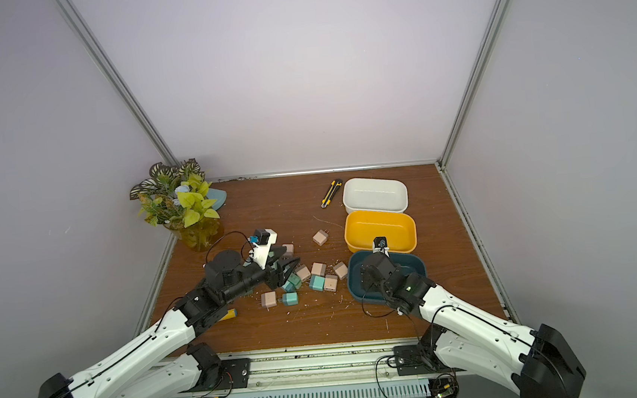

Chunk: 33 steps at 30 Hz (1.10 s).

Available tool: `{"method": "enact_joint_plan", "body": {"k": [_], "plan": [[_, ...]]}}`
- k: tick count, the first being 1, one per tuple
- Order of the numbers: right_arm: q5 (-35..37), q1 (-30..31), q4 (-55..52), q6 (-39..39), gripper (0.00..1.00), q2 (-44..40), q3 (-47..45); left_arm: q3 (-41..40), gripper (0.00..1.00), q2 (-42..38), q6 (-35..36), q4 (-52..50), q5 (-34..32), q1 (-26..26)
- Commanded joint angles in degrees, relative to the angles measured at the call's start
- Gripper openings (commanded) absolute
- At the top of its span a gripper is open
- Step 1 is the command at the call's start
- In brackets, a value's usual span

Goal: Place the plugs by color into the storage box
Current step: Place the plug in the storage box.

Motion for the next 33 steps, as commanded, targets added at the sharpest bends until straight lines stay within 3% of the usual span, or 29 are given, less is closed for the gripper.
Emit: {"method": "enact_joint_plan", "body": {"k": [1,15,24,33], "plan": [[0.5,-0.2,3.5,0.6,0.83,1.0,1.7,0.7,0.64,-0.9,-0.4,-0.2,1.0,-0.7],[-2.8,-0.2,6.6,0.6,0.81,0.8,3.0,0.2,0.64,-2.2,-1.4,-1.0,1.4,-0.8],[-4.5,-0.1,4.7,-1.5,0.74,0.7,8.2,2.1,0.64,0.3,-1.7,-3.6,0.9,-0.8],[-11.1,1.9,10.5,-4.5,0.7,-1.7,7.9,3.3,0.63,4.4,-3.0,-12.9,-0.9,-0.8]]}}
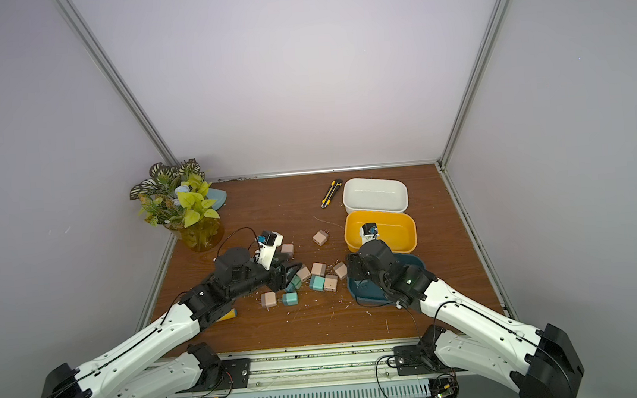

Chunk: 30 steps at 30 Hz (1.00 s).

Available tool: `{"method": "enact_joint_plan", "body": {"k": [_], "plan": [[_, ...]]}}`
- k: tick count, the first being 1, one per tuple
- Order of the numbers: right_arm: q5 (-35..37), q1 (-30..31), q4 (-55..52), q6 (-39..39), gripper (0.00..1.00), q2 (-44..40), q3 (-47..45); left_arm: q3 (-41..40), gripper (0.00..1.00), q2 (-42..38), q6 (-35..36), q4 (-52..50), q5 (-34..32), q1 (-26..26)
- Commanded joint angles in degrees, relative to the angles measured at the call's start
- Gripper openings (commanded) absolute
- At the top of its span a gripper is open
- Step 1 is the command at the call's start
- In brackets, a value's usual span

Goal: Place the plugs by color into the storage box
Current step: Place the plug in the storage box, then pick up the plug from the center of the board.

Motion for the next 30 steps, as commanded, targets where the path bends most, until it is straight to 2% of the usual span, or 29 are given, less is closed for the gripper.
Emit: {"method": "enact_joint_plan", "body": {"k": [1,7,10,13,18,30], "plan": [[-3.3,1.3,6.2,-2.2,0.7,-2.4,-0.3,1.4,0.63,0.6,-0.8,-6.3,-1.7,-0.6],[-4.9,2.6,10.5,-0.8,0.69,-1.7,-1.3,3.9,0.66,-0.2,-3.4,-16.5,-6.0,-0.6],[-5.1,3.9,10.7,-1.4,0.68,0.7,-0.1,5.0,0.66,0.4,-6.0,-19.5,-5.8,-0.7],[-3.7,6.6,12.0,-2.4,0.68,2.7,0.8,3.2,0.66,0.4,-9.6,-19.0,-3.5,-0.6],[-0.3,10.3,11.4,-3.4,0.68,5.4,2.5,-1.5,0.66,-1.2,-14.3,-16.5,-3.6,-0.7],[3.7,12.3,8.9,-2.2,0.7,5.0,2.4,-4.1,0.66,1.5,-10.3,-17.7,-5.1,-1.1]]}}
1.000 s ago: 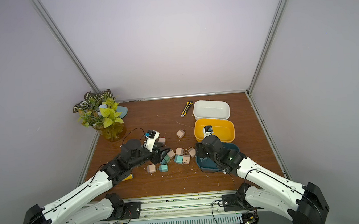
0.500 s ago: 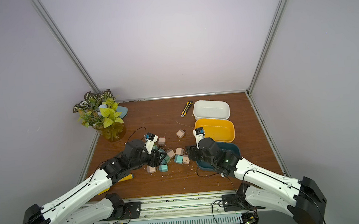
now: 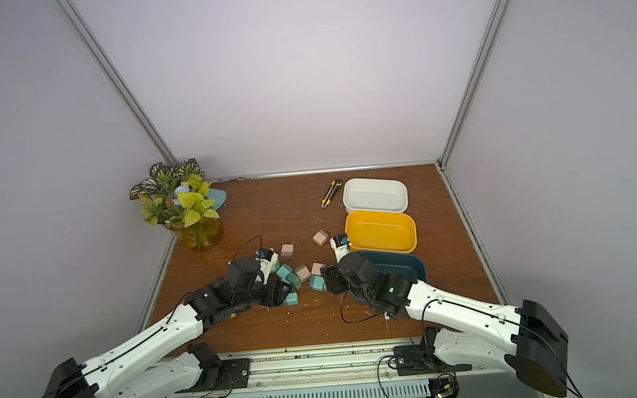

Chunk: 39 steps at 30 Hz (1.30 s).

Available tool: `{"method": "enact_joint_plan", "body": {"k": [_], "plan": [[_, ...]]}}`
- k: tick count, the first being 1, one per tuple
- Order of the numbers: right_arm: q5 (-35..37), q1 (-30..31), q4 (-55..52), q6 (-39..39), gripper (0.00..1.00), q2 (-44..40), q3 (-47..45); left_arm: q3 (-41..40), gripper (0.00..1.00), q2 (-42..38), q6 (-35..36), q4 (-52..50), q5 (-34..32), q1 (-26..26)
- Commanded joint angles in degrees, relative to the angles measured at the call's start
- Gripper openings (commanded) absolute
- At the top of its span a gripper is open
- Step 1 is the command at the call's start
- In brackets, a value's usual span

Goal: Place the plugs by color into the storage box
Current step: Pick up the plug from the center of the board.

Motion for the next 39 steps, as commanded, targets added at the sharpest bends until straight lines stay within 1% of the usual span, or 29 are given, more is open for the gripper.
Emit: {"method": "enact_joint_plan", "body": {"k": [1,4,11,17,21,26,29,33,39], "plan": [[2.9,0.4,0.0,0.4,0.7,-2.0,1.6,-0.7,0.67,1.0,1.3,-0.7,-0.6,-1.1],[3.5,0.5,0.1,1.3,0.7,-3.2,0.8,-0.5,0.67,2.2,1.6,-0.5,-0.7,-1.9],[4.5,0.4,-0.3,1.7,0.71,-4.3,0.4,0.0,0.67,5.7,2.3,-0.9,-3.4,-5.3],[4.5,0.4,1.1,1.2,0.71,-5.0,-0.5,0.9,0.67,7.9,3.1,-1.7,-5.4,-5.8],[4.9,0.4,1.8,-0.7,0.72,-5.4,-0.1,1.5,0.66,9.6,3.0,-0.7,-5.8,-6.3],[7.6,0.4,2.8,-3.6,0.73,-5.6,0.8,3.7,0.66,12.7,5.5,-1.2,-13.0,-11.4],[10.1,0.4,4.0,-4.8,0.74,-4.6,1.4,4.1,0.65,14.1,4.3,-1.7,-12.9,-11.6],[10.5,0.4,4.3,-5.2,0.75,-3.1,3.1,2.3,0.61,13.5,2.1,-0.4,-14.2,-11.8],[9.1,0.4,5.6,-2.3,0.75,-2.0,1.1,1.3,0.59,11.5,1.9,1.7,-14.2,-11.8]]}}
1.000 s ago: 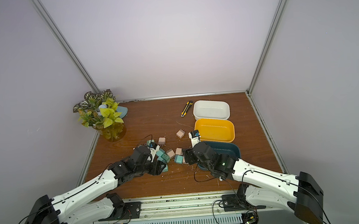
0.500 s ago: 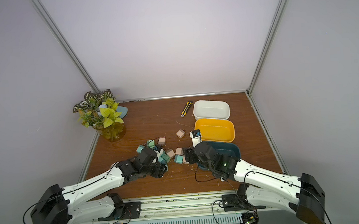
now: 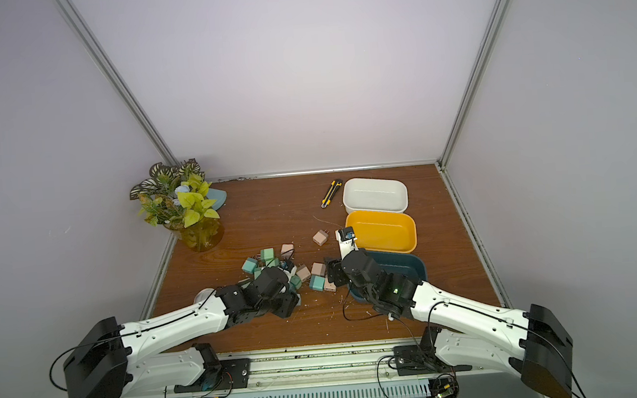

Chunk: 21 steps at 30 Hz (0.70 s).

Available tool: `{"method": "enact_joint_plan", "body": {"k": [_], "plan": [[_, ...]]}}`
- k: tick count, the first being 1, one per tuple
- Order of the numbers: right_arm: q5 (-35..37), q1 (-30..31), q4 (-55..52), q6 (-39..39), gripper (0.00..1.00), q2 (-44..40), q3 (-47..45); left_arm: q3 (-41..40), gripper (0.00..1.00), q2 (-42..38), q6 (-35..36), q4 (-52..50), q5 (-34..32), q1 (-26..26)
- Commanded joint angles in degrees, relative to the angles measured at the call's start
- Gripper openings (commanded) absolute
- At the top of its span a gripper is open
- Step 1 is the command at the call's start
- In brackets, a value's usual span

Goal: Place the plugs by color into the storage box
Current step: Pick up the plug from the center of the board.

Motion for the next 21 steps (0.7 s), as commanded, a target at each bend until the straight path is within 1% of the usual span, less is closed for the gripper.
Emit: {"method": "enact_joint_plan", "body": {"k": [1,5,9,12,16,19,21], "plan": [[0.5,0.2,2.3,2.1,0.75,0.0,0.4,-0.5,0.59,-1.5,-0.4,1.3,-1.7,-0.5],[-0.9,0.2,2.7,4.9,0.76,-1.4,-1.2,-0.6,0.58,-1.1,0.6,1.9,-1.8,-0.6],[0.7,0.2,4.5,8.7,0.76,-3.8,-4.0,-0.2,0.59,-0.4,0.1,1.4,-1.9,-0.6],[0.3,0.2,6.4,10.9,0.76,-5.1,-5.8,-1.9,0.59,-1.9,-0.6,3.0,-2.0,-0.7],[-0.4,0.2,4.8,13.6,0.75,-5.5,-6.0,-3.7,0.58,-5.0,-1.0,4.7,-1.9,-0.6],[-1.2,0.2,5.2,15.7,0.74,-5.7,-7.8,-4.4,0.58,-6.3,0.4,5.2,-1.1,-0.7],[-2.0,0.3,6.4,17.0,0.74,-5.7,-9.0,-3.7,0.58,-6.6,1.1,3.7,-1.9,-0.6]]}}
